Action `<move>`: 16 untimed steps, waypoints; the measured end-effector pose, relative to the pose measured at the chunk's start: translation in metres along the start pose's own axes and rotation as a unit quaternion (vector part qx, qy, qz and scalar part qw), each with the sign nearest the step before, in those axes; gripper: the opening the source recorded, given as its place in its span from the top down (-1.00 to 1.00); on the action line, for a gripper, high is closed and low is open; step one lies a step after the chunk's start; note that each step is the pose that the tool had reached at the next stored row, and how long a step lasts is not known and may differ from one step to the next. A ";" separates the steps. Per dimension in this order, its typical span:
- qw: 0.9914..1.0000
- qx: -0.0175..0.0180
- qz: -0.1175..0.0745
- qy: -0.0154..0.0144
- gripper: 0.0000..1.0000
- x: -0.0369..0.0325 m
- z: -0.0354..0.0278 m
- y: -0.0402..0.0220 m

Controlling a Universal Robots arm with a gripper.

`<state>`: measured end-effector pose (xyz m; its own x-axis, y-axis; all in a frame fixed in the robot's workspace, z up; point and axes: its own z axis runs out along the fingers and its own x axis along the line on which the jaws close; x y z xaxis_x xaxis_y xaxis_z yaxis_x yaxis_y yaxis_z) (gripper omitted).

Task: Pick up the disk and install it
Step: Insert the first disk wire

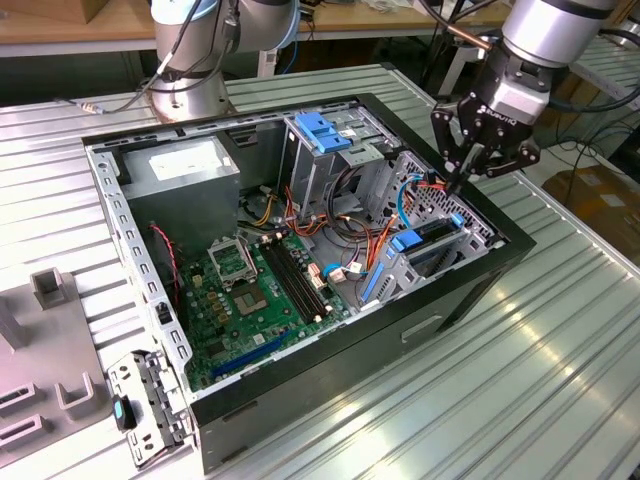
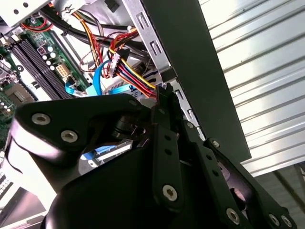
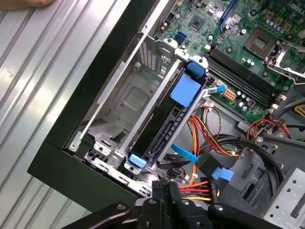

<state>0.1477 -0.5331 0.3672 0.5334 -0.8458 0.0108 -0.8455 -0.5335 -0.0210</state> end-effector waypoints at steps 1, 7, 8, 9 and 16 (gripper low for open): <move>1.000 0.000 0.001 0.000 0.66 -0.0001 0.0001 0.0002; 0.999 -0.001 0.049 0.001 0.66 -0.0002 0.0013 0.0003; 0.998 -0.001 0.065 0.001 0.66 -0.0002 0.0019 0.0003; 0.997 -0.001 0.072 0.002 0.66 -0.0003 0.0022 0.0005; 0.988 -0.002 0.152 0.004 0.66 -0.0088 0.0065 0.0140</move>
<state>0.1313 -0.5331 0.3602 0.2545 -0.9670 0.0123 -0.9668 -0.2547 -0.0203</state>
